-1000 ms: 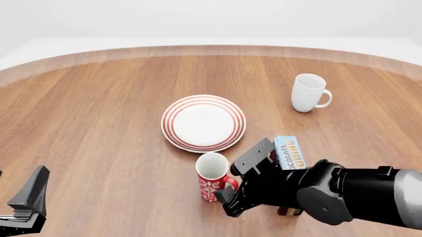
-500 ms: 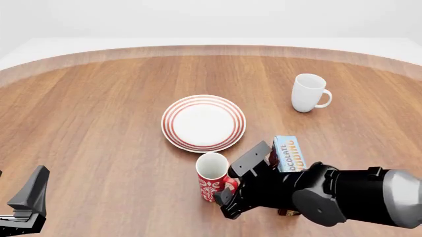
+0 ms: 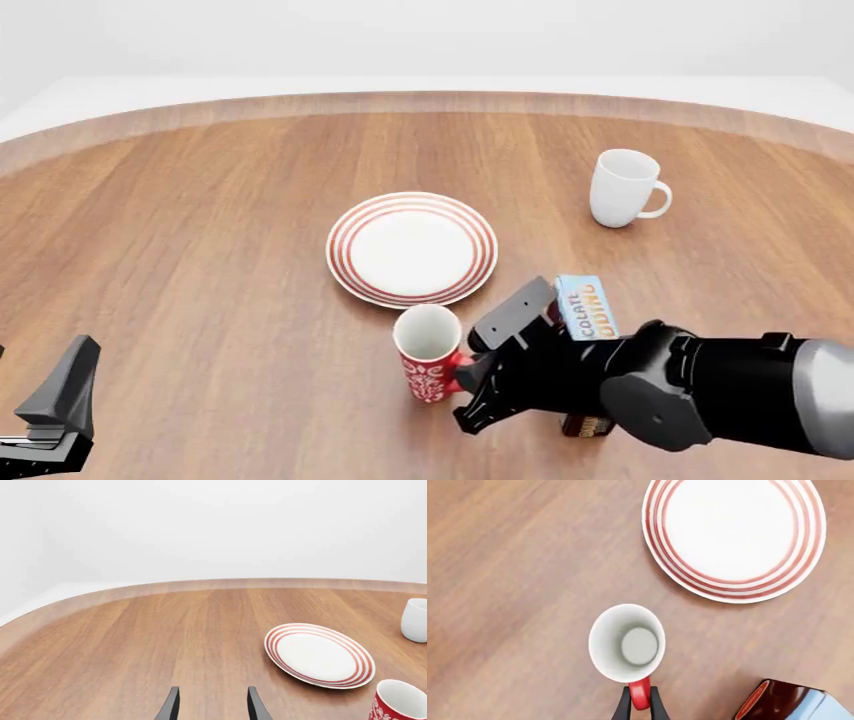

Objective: Pick up the red mug and put it on the plate

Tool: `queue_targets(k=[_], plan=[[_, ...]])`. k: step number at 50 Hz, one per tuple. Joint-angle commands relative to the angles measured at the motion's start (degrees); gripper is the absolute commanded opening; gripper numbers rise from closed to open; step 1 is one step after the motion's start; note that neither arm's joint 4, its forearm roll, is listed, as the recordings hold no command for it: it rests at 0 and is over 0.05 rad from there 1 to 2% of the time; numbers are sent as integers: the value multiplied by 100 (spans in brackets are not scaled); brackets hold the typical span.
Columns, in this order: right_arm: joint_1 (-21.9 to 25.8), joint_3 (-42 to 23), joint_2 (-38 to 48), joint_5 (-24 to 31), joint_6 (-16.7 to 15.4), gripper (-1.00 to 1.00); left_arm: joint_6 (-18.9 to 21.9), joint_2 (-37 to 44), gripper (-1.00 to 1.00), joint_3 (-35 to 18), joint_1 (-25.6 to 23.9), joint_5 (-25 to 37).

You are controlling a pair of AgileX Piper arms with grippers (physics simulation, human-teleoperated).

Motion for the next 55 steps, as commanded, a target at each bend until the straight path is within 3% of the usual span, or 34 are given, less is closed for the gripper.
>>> queue_targets(k=[1, 20, 32, 55], plan=[[-40, -65, -327, 159, -35, -100, 0, 0, 100, 0, 0, 0], [-268, -502, -992, 766, -403, -100, 0, 0, 100, 0, 0, 0], [-423, -699, -1141, 715, -451, -100, 0, 0, 100, 0, 0, 0], [-794, -1272, -550, 485, -688, -100, 0, 0, 100, 0, 0, 0]])
